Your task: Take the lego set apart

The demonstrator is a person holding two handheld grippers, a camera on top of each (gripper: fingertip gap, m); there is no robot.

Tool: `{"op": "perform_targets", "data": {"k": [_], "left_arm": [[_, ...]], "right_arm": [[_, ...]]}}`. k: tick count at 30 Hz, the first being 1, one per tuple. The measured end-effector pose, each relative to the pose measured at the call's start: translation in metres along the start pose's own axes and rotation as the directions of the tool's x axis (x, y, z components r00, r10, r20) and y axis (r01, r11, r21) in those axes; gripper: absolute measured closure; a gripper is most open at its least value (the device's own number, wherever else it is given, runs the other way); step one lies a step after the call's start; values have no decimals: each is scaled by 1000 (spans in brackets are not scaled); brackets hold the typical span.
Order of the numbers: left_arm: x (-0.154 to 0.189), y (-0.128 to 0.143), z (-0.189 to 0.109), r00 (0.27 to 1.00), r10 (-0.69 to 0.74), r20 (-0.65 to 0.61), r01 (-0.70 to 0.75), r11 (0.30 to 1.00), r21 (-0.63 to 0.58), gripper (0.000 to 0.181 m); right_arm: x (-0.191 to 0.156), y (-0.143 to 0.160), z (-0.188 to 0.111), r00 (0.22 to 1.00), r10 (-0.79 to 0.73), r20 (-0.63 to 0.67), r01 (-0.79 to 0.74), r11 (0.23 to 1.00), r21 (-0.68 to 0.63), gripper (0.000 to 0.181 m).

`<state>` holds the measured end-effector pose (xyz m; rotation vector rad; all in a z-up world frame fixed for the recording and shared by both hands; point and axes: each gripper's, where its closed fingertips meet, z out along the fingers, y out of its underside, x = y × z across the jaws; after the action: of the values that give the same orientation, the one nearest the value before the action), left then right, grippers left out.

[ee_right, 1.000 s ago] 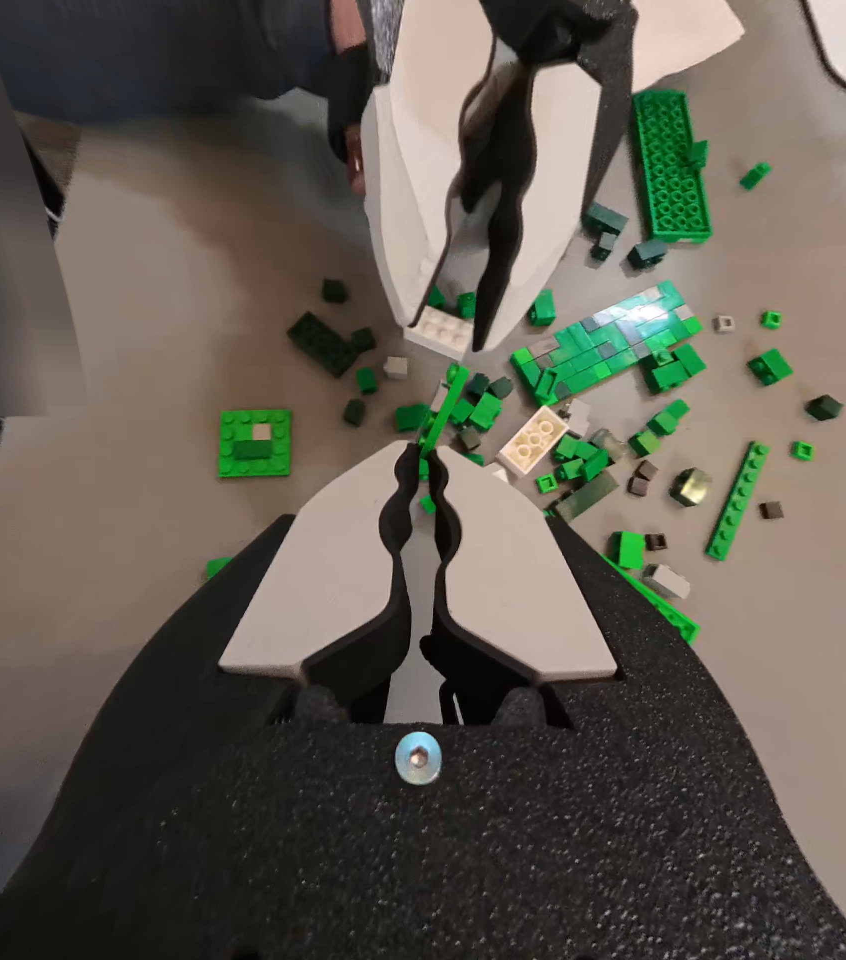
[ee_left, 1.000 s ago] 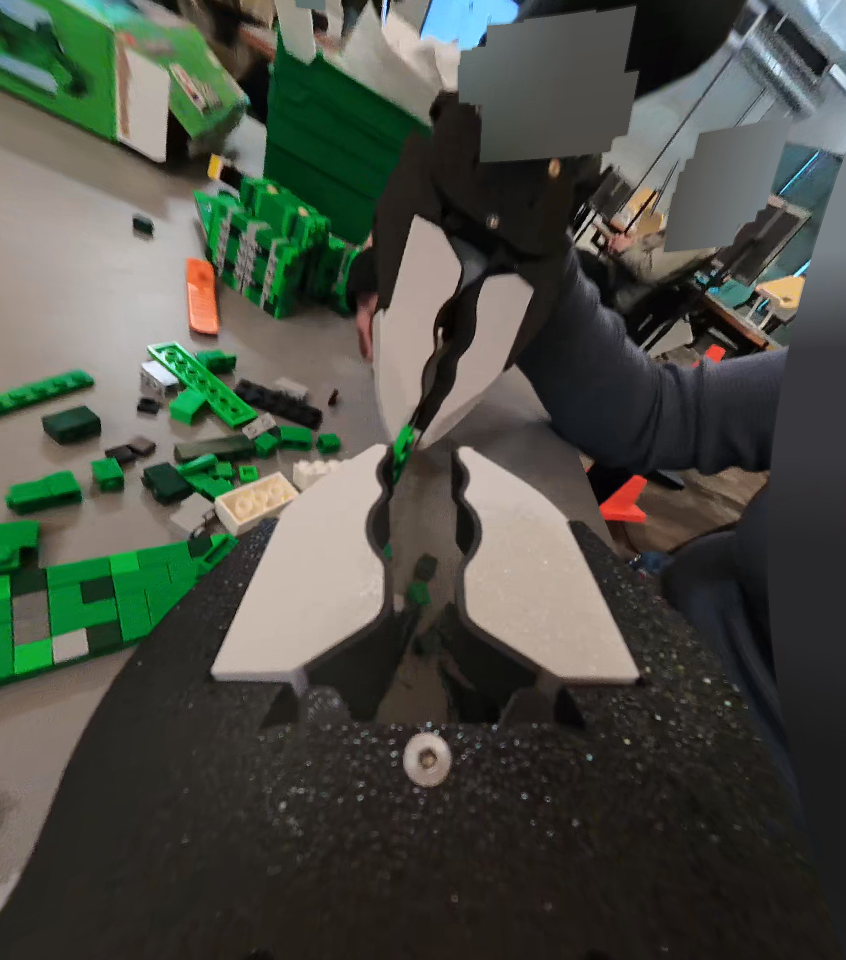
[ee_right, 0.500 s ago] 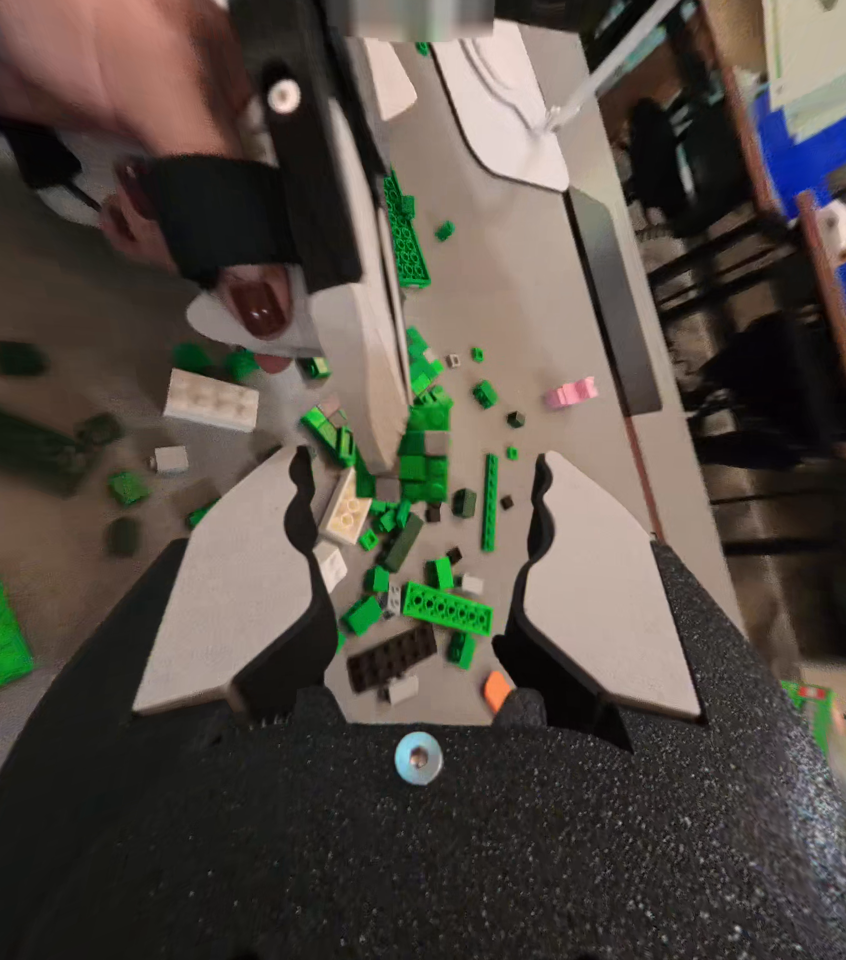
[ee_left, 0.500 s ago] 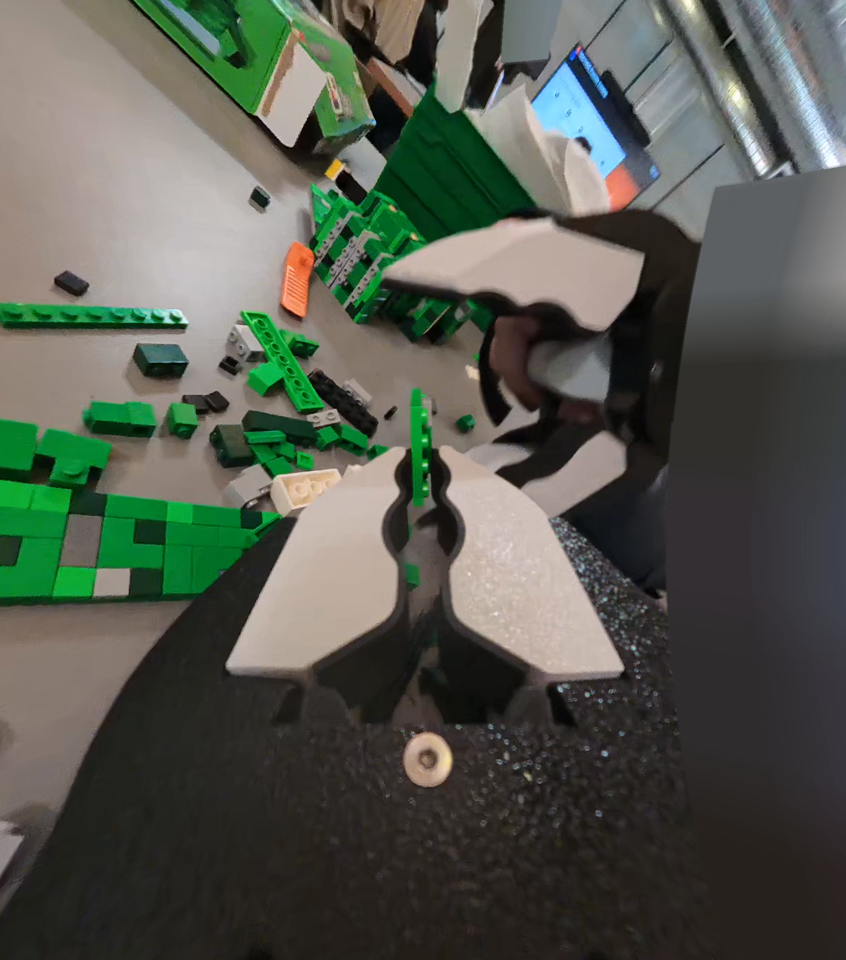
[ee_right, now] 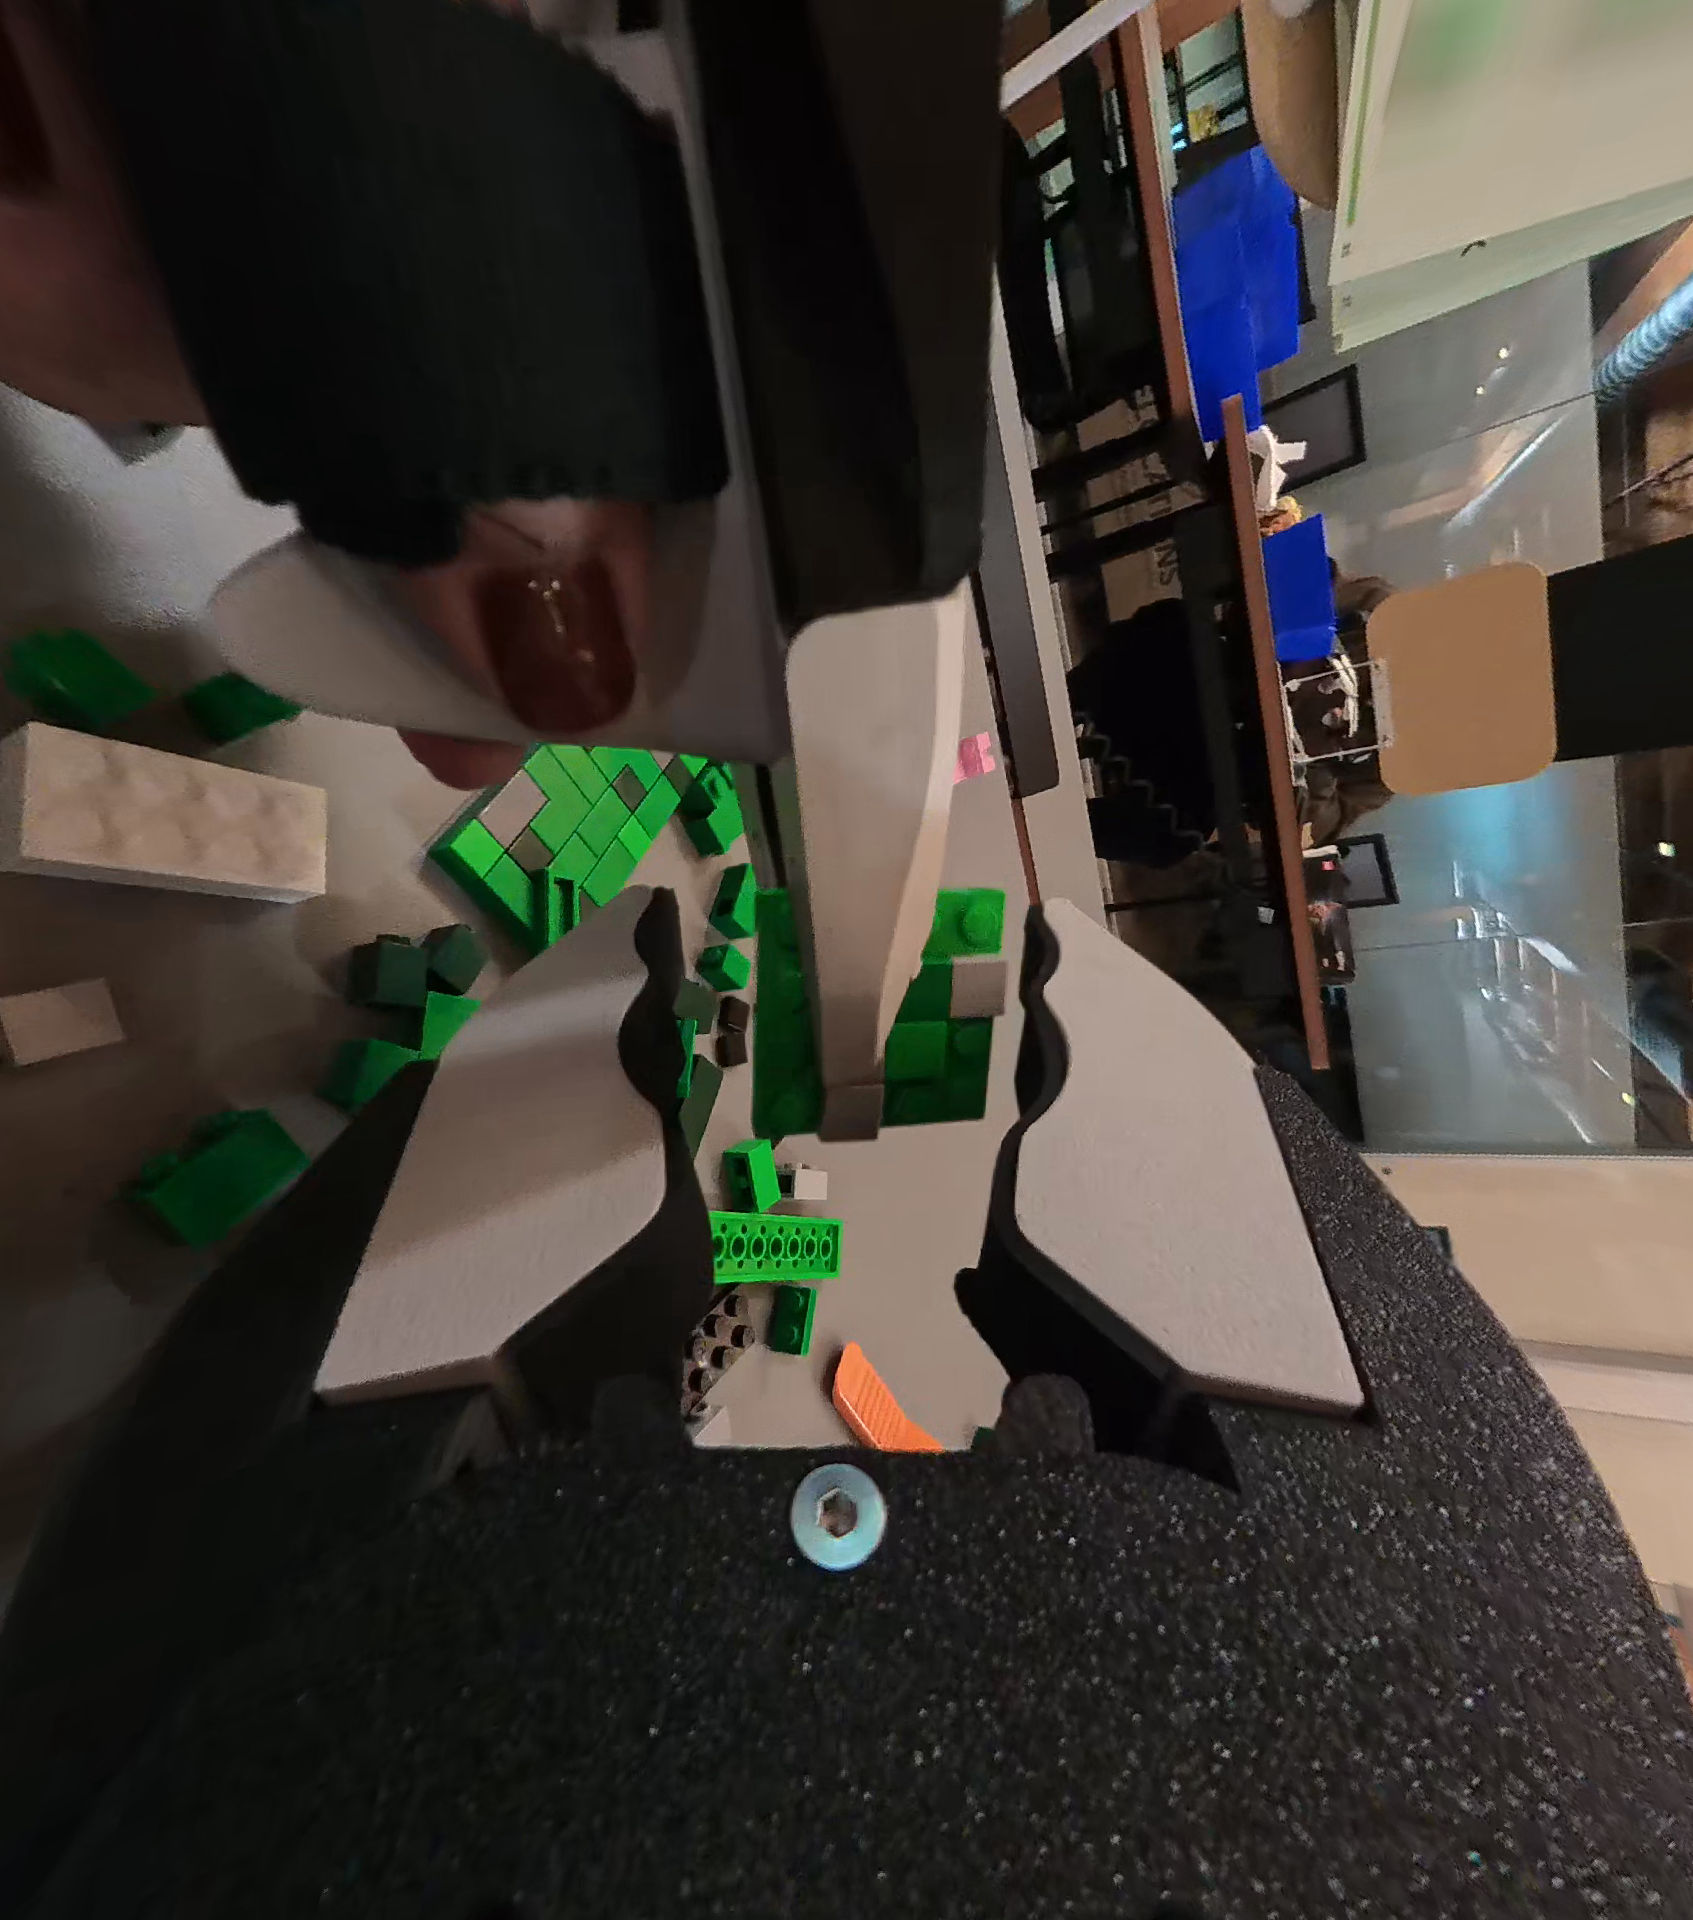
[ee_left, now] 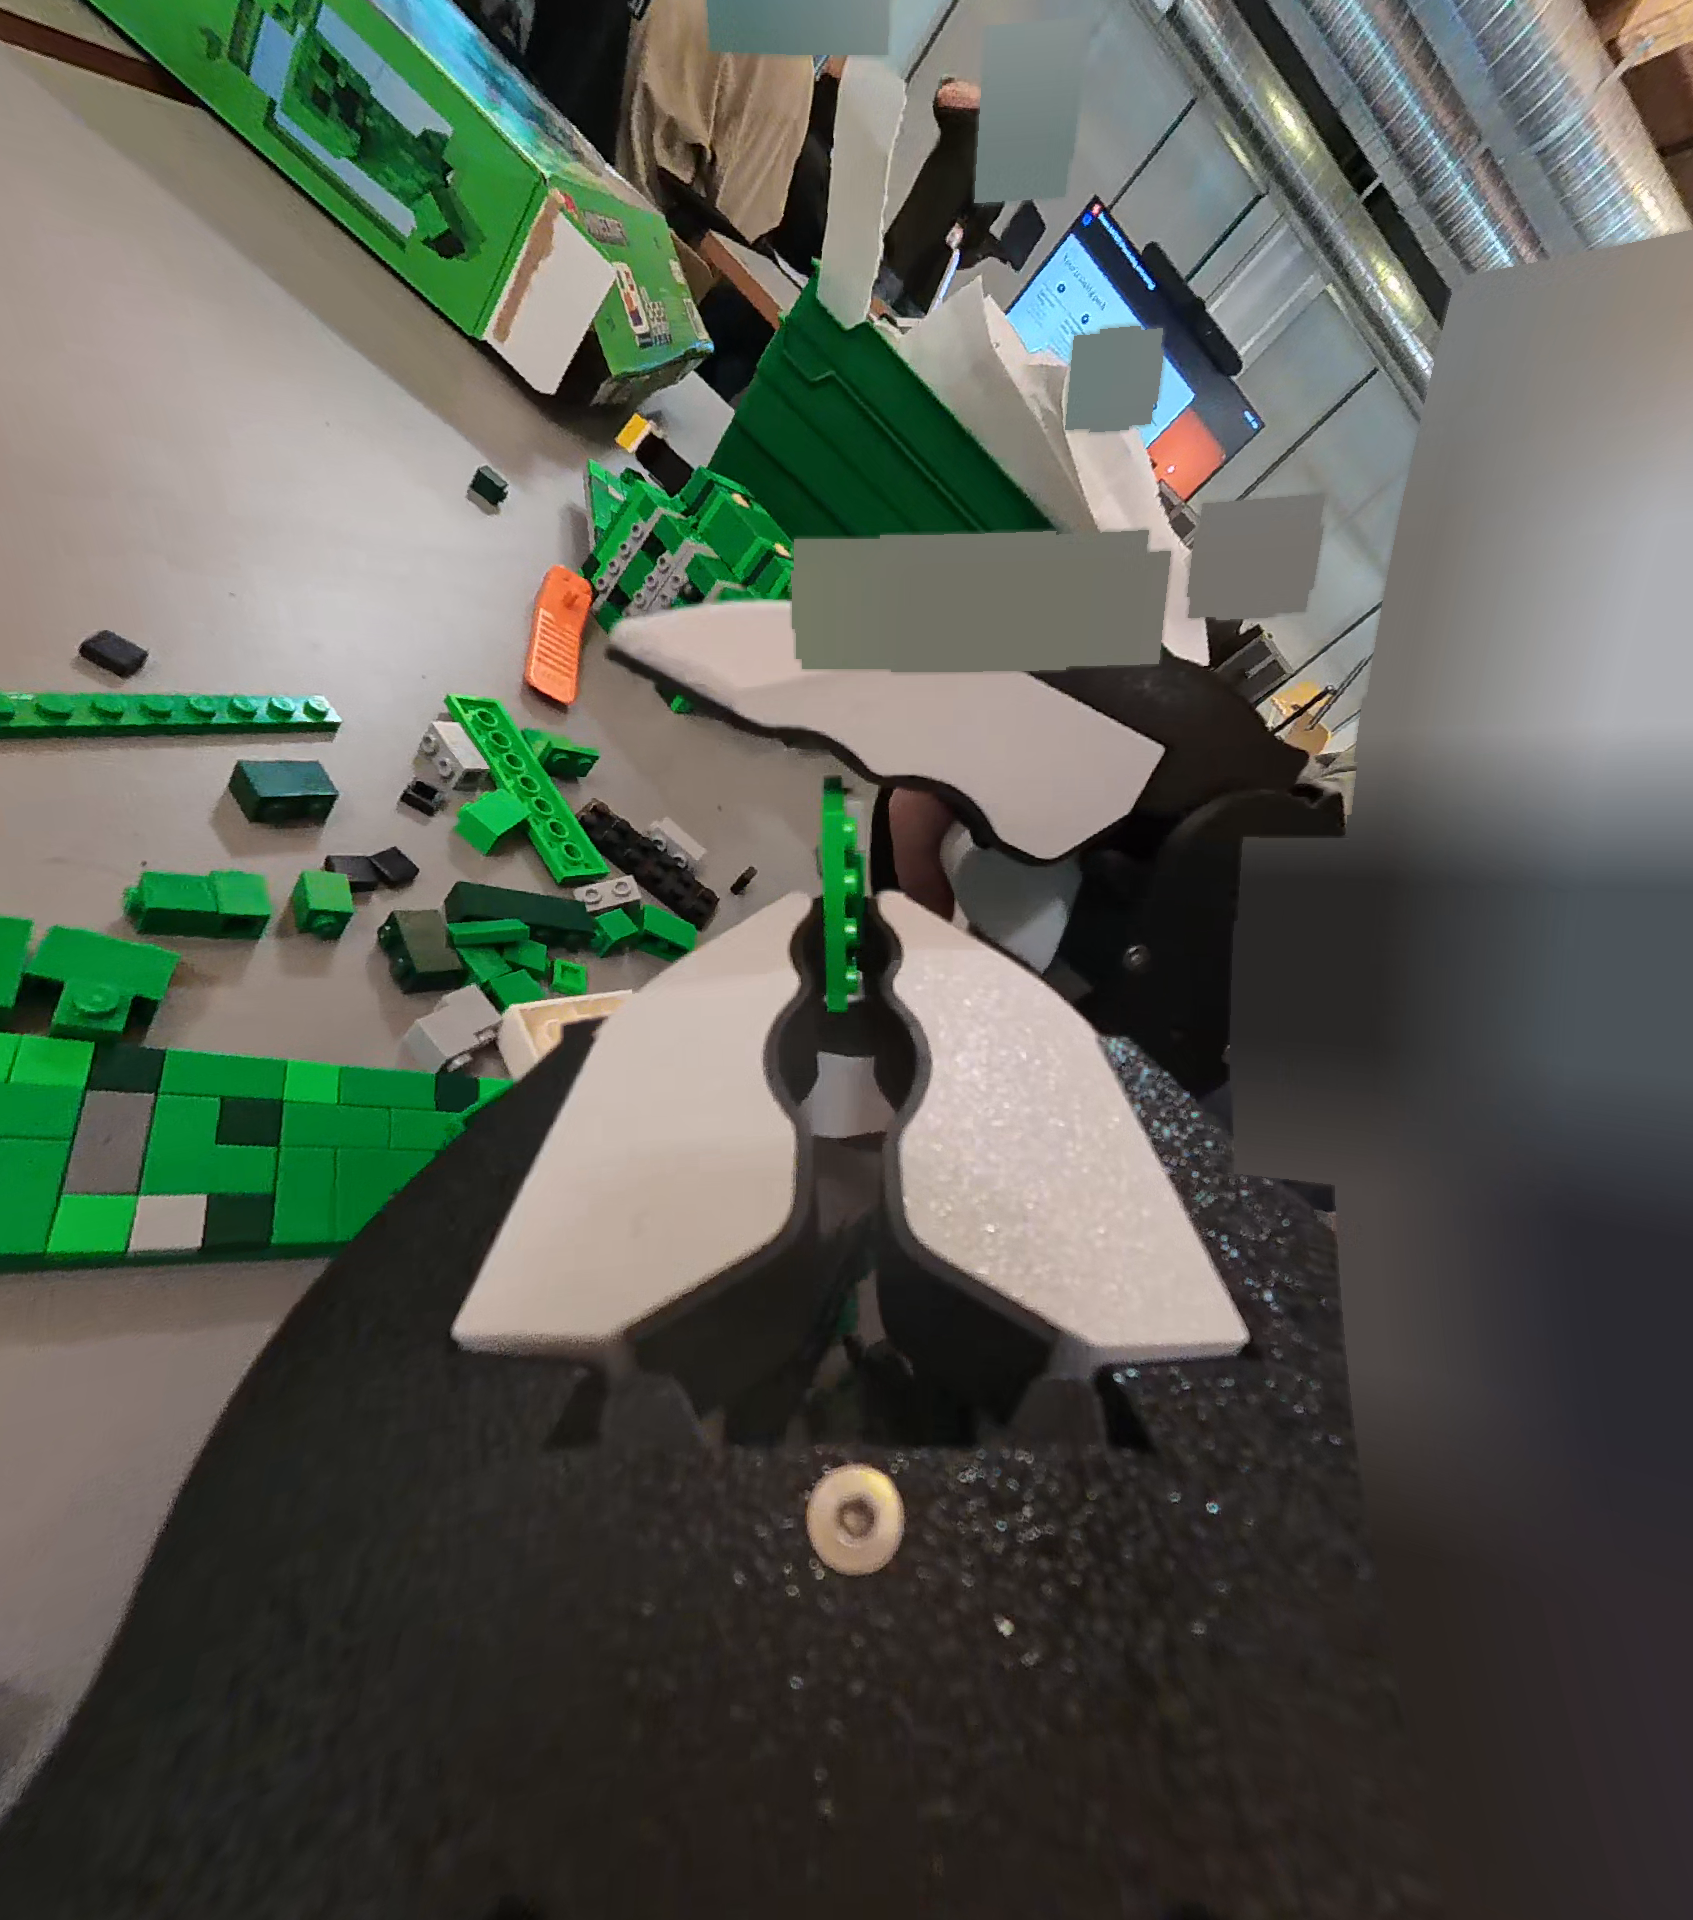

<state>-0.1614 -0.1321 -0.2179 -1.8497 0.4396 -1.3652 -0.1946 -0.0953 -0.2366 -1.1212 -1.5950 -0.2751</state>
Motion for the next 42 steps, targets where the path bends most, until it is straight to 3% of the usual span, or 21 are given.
{"op": "perform_targets", "data": {"k": [2,6,11,24,31,42], "left_arm": [[3,3,3,1000,-6,0,6,1000,-17,176],[1,9,7,1000,5,21,-4,999,-46,175],[-3,7,7,999,-11,30,12,1000,-29,175],[3,6,6,999,-21,-42,21,1000,-10,176],[-12,8,3,981,-191,-44,192,981,25,175],[-24,11,2,960,-277,-27,278,961,16,174]], "right_arm": [[-2,2,2,1000,4,12,-4,1000,-12,120],[-2,7,2,1000,-21,-2,21,999,-27,142],[0,6,2,1000,-4,-21,3,1000,-22,134],[2,2,-2,999,-28,-38,28,1000,11,141],[1,5,11,977,-159,-145,150,986,-65,141],[-1,7,19,949,-221,-223,212,975,-64,141]]}}
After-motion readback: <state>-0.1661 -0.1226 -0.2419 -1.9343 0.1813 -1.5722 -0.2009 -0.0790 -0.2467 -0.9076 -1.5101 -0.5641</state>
